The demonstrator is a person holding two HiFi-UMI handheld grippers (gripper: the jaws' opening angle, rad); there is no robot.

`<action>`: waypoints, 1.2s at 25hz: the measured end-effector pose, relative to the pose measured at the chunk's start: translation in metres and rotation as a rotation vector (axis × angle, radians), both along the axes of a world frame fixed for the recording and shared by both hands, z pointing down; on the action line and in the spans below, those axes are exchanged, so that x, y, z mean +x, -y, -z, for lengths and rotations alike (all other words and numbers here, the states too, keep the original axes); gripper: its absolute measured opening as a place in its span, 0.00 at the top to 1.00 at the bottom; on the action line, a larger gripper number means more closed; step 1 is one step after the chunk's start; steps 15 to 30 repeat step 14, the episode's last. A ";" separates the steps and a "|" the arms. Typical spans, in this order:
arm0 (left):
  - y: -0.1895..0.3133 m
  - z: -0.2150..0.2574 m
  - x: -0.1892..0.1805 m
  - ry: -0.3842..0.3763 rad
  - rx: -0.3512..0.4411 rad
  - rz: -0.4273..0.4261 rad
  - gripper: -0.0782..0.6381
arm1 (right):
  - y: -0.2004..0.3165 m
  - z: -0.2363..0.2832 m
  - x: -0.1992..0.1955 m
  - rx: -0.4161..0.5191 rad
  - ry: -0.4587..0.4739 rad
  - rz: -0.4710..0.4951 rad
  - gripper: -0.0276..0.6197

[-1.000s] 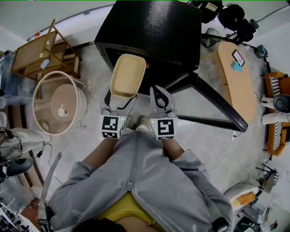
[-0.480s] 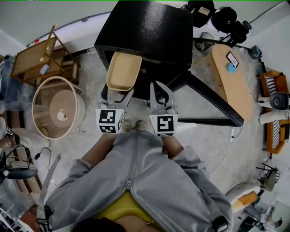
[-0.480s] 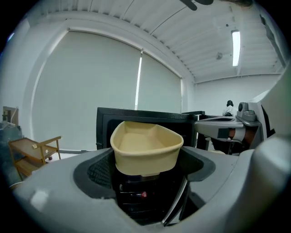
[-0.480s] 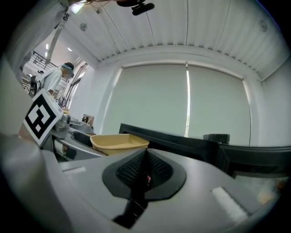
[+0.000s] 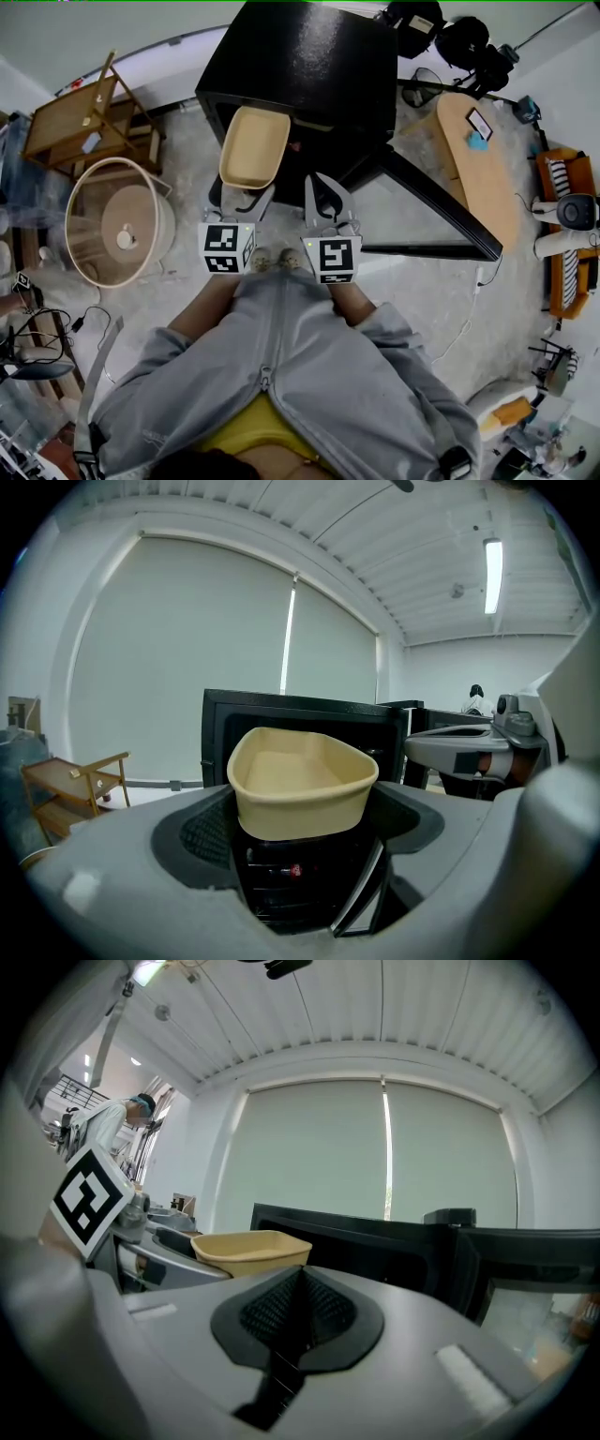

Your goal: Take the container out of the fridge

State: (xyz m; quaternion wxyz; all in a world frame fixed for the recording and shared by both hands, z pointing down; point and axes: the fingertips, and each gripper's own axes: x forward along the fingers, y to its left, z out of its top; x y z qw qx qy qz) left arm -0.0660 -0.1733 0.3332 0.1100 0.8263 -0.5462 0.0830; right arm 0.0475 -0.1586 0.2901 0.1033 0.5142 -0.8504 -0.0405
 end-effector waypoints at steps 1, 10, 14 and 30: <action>-0.001 -0.001 0.000 0.000 -0.002 0.001 0.27 | 0.000 -0.001 -0.001 -0.002 -0.001 0.002 0.96; -0.009 -0.005 -0.003 0.011 -0.017 0.010 0.27 | -0.007 -0.003 -0.004 -0.003 -0.007 0.014 0.96; -0.011 -0.004 -0.003 0.010 -0.019 0.007 0.27 | -0.010 -0.004 -0.004 -0.007 -0.007 0.015 0.96; -0.011 -0.004 -0.003 0.010 -0.019 0.007 0.27 | -0.010 -0.004 -0.004 -0.007 -0.007 0.015 0.96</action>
